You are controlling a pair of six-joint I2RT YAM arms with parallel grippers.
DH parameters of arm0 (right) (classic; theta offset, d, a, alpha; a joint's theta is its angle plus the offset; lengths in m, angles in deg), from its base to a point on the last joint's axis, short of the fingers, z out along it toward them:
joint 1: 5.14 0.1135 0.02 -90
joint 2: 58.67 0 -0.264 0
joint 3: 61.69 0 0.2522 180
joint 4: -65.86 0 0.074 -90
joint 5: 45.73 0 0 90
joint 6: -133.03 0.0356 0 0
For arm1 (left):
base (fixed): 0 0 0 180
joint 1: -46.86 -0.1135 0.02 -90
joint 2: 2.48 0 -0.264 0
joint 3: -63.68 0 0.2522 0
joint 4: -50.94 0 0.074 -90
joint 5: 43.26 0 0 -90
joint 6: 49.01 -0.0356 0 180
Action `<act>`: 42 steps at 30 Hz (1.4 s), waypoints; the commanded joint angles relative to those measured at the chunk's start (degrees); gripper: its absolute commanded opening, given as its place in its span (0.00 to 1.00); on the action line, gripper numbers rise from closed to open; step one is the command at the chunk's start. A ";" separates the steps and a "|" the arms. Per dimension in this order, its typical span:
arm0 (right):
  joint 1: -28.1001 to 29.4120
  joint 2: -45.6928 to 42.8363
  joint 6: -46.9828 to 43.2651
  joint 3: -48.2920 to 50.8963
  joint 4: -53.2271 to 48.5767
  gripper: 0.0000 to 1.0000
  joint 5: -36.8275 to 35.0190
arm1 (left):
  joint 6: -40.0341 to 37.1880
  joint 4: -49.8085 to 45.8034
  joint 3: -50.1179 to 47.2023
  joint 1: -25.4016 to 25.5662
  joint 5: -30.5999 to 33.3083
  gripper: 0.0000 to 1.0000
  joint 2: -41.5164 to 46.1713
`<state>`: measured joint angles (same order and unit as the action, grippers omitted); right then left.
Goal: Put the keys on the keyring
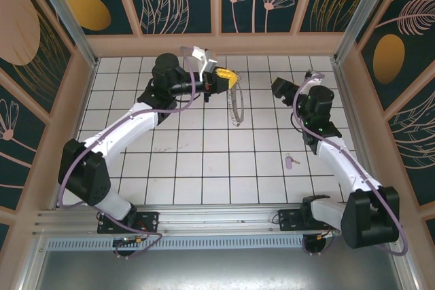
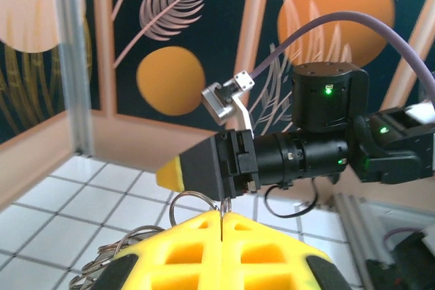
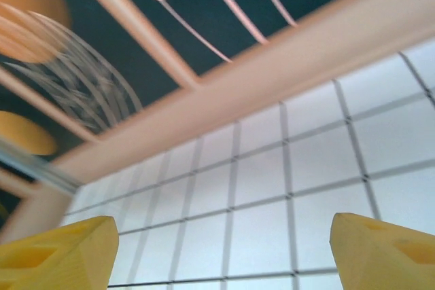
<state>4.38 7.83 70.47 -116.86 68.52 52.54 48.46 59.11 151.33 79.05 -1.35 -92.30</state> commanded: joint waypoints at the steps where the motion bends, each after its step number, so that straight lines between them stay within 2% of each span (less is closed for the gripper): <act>1: -0.03 1.61 -2.84 1.24 -4.32 0.83 -5.47 | -11.10 -5.99 0.97 0.77 5.94 0.00 2.99; 4: 0.07 2.22 -1.64 2.12 -3.84 0.87 -5.95 | -14.56 -5.62 -0.83 1.01 8.15 0.00 4.74; 6: 0.15 2.43 -1.01 2.72 -3.99 0.98 -7.09 | -15.66 -4.07 -2.38 1.20 8.97 0.00 5.69; 14: 0.17 0.70 0.51 6.13 -1.15 0.99 -7.59 | -16.94 -1.63 -5.23 1.68 10.25 0.00 6.32; 17: 0.09 -0.73 -0.79 6.92 0.62 0.99 -3.58 | -16.97 0.90 -7.35 1.98 11.12 0.00 6.75; 21: 0.13 -2.43 -1.48 7.49 5.13 0.98 7.49 | -16.06 2.50 -8.58 2.10 11.93 0.00 6.74; 24: 0.12 -3.24 -0.17 6.96 9.80 0.92 16.47 | -14.27 2.59 -8.40 2.18 10.83 0.00 6.03; 28: 0.22 -4.15 2.58 7.39 19.04 0.78 27.24 | -11.29 2.95 -7.86 2.13 7.84 0.00 4.73; 31: 0.40 -4.15 4.04 7.44 24.42 0.70 32.91 | -8.51 0.92 -5.49 2.10 4.44 0.00 2.79; 36: 1.25 -3.56 5.51 6.36 29.16 0.51 39.06 | -5.20 -1.66 -1.74 2.17 -1.71 0.00 -0.24; 42: 3.75 -3.01 5.10 3.85 29.63 0.30 42.99 | -2.10 0.86 -1.95 2.16 -4.58 0.00 -0.52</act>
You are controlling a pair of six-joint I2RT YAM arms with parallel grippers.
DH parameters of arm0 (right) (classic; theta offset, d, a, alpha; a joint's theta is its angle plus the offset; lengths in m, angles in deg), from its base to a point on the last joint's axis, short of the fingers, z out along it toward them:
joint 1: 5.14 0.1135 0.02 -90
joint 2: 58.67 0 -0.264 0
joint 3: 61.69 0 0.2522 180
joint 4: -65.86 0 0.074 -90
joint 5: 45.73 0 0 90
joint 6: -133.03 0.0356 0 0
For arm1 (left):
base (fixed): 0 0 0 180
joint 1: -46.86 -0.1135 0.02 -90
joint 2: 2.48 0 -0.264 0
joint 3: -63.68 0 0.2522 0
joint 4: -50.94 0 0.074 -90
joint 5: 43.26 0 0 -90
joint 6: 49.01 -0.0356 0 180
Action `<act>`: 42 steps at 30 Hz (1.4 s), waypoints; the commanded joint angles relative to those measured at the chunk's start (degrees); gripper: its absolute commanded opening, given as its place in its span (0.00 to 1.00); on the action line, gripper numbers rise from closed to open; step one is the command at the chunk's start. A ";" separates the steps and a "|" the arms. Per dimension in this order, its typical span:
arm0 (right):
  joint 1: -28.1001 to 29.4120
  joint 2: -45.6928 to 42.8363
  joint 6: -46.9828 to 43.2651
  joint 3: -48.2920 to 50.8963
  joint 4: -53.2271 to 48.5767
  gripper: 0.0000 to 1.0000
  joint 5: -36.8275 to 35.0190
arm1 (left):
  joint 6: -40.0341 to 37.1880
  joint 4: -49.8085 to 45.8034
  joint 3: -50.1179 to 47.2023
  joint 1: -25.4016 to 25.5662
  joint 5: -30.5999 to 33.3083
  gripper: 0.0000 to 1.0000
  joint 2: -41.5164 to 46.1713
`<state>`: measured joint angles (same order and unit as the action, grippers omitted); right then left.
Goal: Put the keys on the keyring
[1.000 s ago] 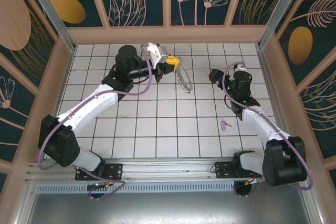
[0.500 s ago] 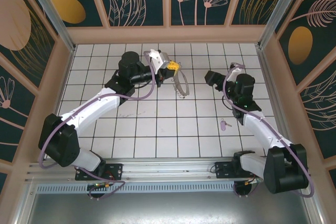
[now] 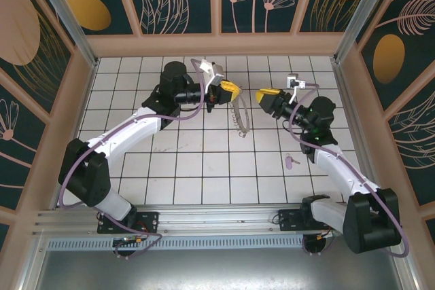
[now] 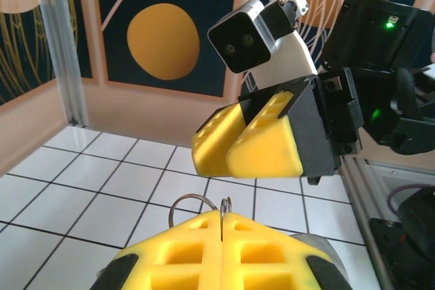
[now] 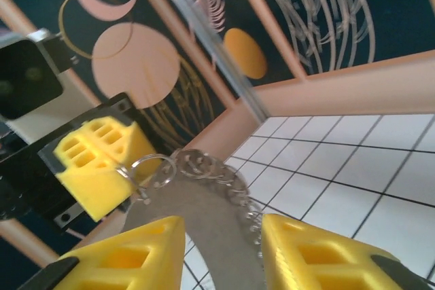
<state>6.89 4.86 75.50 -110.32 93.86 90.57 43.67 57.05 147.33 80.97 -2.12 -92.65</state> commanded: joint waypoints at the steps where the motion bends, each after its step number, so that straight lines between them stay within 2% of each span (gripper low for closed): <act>1: 1.62 -0.06 -0.03 -2.98 4.29 0.26 5.33 | 3.01 2.81 2.18 0.25 -4.11 0.00 -0.27; 4: 3.12 0.18 -0.68 -4.18 3.67 0.18 6.33 | 3.45 2.80 2.26 0.18 -4.74 0.00 -0.36; 17: 6.10 2.55 -2.84 -8.41 1.23 0.18 8.96 | 5.31 3.52 3.15 0.19 -7.74 0.00 -0.97; 31: 6.17 2.13 -4.43 -7.11 -1.23 0.15 10.47 | 6.19 4.36 3.72 0.17 -8.75 0.00 -1.43; 38: 6.09 1.87 -5.48 -6.75 -2.81 0.24 10.57 | 6.79 4.88 3.85 0.21 -8.94 0.00 -1.50; 41: 5.40 1.10 -6.08 -5.93 -3.96 0.31 9.38 | 6.81 4.85 3.85 0.17 -8.78 0.00 -1.41; 42: 4.66 0.49 -6.06 -5.29 -4.14 0.37 8.44 | 6.90 4.86 3.85 0.18 -8.79 0.00 -1.35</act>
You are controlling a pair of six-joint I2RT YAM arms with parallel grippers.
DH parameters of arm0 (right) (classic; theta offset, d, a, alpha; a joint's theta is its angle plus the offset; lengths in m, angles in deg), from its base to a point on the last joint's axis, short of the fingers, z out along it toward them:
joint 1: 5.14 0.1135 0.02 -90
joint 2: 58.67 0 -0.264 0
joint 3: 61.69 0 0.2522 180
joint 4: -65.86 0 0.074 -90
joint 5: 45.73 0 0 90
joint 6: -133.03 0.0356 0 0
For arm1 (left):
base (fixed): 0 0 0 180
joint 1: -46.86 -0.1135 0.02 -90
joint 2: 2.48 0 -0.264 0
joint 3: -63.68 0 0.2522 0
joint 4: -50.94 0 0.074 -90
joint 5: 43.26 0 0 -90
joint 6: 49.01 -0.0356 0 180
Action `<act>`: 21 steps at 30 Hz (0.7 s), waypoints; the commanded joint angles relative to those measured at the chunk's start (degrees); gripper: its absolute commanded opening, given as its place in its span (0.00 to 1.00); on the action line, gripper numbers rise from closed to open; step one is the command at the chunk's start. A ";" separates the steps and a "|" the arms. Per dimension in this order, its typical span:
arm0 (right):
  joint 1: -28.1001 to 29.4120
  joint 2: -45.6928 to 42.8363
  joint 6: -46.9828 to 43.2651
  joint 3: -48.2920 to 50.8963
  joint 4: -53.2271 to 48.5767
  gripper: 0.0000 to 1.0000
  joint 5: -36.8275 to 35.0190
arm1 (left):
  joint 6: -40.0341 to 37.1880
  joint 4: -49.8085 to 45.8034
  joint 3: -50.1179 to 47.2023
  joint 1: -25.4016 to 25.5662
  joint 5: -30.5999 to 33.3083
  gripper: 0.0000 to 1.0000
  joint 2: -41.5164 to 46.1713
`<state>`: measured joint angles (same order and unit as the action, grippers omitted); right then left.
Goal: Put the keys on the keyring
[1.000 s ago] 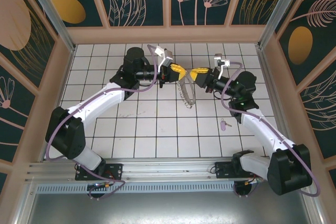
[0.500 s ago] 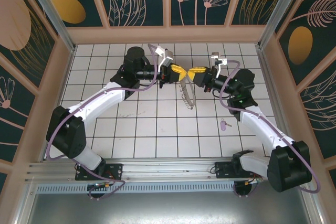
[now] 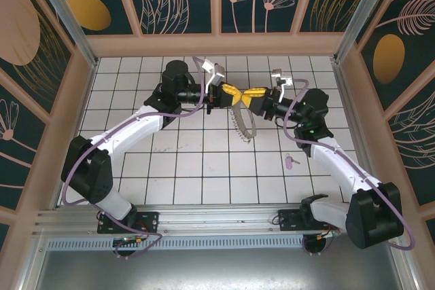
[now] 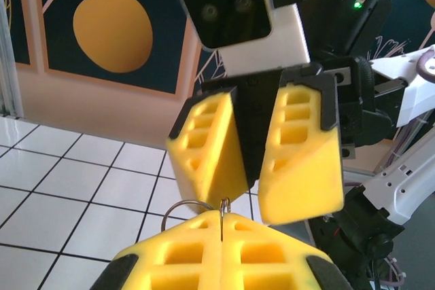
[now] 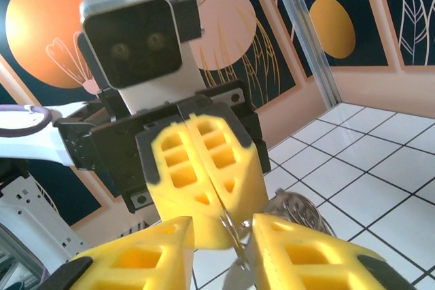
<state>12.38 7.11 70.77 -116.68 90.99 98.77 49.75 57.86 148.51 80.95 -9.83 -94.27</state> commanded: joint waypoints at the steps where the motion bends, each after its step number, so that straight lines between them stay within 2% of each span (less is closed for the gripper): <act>1: -1.49 -2.37 -1.22 1.66 -1.47 0.43 -0.59 | 0.83 4.02 2.57 0.21 -1.05 0.00 0.29; 4: -3.56 -4.40 -2.95 2.84 -7.38 0.62 -9.53 | 0.57 3.85 2.19 0.19 -0.56 0.00 0.63; 9: -4.11 -5.26 -8.96 3.63 -19.24 0.81 -30.17 | 0.11 4.00 1.27 0.27 0.15 0.00 1.30; 13: -4.13 -3.91 -8.79 5.57 -20.44 0.87 -44.21 | 0.28 4.53 0.43 0.21 0.59 0.00 1.82; 16: -3.68 -3.05 -6.32 7.37 -19.01 0.99 -54.19 | 0.26 4.81 -0.09 0.26 0.84 0.00 2.50; 18: -3.59 -2.28 -5.31 8.72 -17.20 0.99 -57.93 | 0.30 5.00 -0.44 0.19 1.03 0.00 2.90; 21: -2.69 -1.14 -8.43 10.72 -13.63 0.99 -60.53 | 0.30 5.53 -1.17 0.19 1.28 0.00 3.53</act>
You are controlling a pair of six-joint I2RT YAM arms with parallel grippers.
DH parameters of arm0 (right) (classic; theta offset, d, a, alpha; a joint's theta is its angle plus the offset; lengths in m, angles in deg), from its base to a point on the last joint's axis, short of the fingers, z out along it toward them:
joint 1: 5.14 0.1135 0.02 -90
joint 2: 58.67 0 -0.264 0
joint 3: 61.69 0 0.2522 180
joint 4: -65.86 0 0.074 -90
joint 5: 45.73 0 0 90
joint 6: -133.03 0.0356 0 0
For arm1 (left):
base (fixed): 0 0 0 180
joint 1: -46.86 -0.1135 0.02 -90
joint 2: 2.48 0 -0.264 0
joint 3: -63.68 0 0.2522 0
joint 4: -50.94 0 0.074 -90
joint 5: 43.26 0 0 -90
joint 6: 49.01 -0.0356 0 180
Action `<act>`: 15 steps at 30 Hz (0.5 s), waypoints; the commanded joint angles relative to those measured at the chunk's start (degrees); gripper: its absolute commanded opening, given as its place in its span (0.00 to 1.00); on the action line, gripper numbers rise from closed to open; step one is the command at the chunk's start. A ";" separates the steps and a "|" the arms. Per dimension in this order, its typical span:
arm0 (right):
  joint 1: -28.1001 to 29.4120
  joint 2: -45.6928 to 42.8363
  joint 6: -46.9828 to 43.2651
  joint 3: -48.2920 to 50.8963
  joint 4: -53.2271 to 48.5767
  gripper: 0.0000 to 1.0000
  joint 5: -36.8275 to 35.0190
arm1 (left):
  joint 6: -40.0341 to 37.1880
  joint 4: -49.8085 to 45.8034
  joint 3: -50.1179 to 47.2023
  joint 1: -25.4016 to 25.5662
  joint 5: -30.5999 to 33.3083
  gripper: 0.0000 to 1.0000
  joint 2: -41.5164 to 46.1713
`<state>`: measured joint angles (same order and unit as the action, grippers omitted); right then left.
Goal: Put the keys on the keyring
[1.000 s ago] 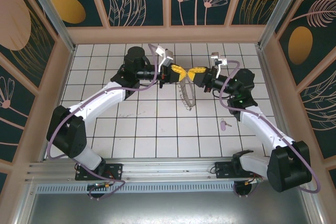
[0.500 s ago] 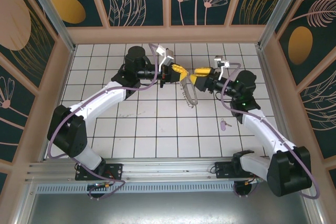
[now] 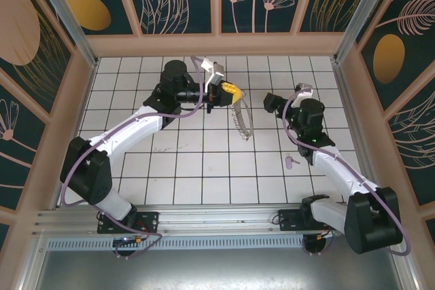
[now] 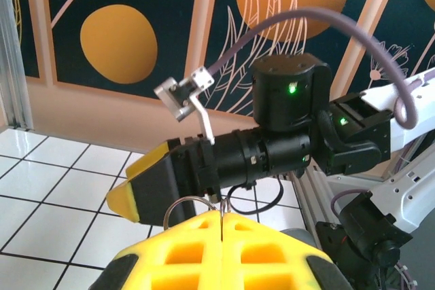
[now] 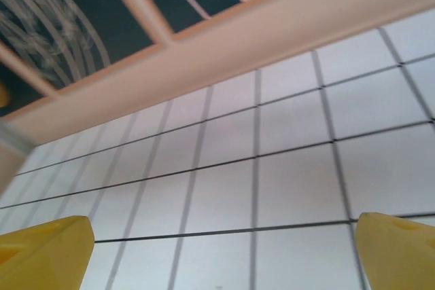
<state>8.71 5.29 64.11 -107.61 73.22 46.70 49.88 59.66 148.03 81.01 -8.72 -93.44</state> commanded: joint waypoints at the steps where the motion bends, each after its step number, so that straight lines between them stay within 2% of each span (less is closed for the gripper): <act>1: 1.29 0.85 -2.55 2.74 6.23 0.99 -8.76 | 0.30 4.24 -0.95 0.17 0.24 0.00 2.93; 4: 2.41 0.87 -0.69 6.32 12.83 0.99 -12.89 | 1.19 5.92 -1.59 0.16 0.28 0.00 3.24; 8: 3.68 0.14 0.40 7.46 15.72 0.99 -18.40 | 2.31 7.57 -2.03 0.19 0.70 0.00 3.61; 11: 6.81 3.99 -0.26 6.81 17.28 0.99 -26.99 | 2.50 7.91 -2.19 0.17 0.87 0.00 4.15; 15: 9.91 8.45 0.25 -1.95 8.37 0.99 -36.05 | 2.53 8.44 -3.03 0.17 1.23 0.00 5.00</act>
<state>16.81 11.52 63.96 -104.09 83.71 21.04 51.65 64.07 145.54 81.01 -7.91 -90.99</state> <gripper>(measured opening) 0.987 0.045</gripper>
